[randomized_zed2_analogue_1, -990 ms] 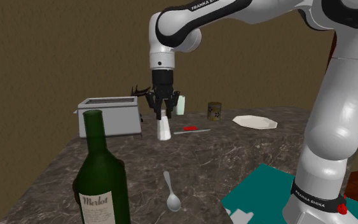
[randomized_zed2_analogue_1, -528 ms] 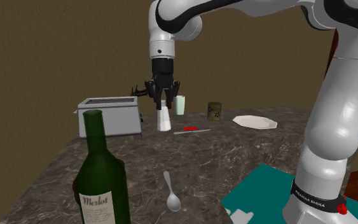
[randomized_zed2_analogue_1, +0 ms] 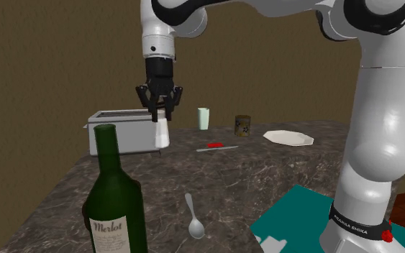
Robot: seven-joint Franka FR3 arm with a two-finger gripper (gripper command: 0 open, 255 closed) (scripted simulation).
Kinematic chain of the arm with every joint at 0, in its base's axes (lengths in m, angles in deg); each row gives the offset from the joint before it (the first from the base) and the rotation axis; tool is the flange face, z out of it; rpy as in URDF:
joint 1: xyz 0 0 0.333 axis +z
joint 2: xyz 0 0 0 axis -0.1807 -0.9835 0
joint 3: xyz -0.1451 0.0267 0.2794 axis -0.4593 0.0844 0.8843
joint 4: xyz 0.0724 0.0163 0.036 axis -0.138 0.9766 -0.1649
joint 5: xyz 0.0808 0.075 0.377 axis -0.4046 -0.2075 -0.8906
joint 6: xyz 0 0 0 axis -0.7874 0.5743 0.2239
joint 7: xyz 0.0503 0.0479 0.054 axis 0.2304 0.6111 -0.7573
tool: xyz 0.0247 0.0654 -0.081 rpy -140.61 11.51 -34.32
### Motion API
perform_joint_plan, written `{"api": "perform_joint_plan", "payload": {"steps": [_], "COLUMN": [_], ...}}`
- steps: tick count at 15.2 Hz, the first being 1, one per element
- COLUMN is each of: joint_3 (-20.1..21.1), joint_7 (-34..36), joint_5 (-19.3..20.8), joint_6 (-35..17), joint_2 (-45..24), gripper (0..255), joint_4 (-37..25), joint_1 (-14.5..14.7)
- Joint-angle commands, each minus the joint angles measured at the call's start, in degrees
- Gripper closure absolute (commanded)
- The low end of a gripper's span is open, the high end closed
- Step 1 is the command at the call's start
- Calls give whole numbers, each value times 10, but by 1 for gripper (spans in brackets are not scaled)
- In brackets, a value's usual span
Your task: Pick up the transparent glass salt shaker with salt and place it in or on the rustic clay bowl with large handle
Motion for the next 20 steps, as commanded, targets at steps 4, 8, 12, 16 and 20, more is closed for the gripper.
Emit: {"api": "perform_joint_plan", "payload": {"steps": [4, 8, 12, 16, 20], "joint_3": [28, 42, 44, 43, 43], "joint_7": [75, 134, 180, 176, 173], "joint_5": [35, 76, 121, 114, 110], "joint_6": [26, 63, 122, 82, 45], "joint_2": [-84, -171, -274, -260, -250], "gripper": [255, 255, 255, 255, 255], "joint_4": [-111, -233, -393, -339, -293], "joint_1": [42, 92, 160, 149, 141]}}
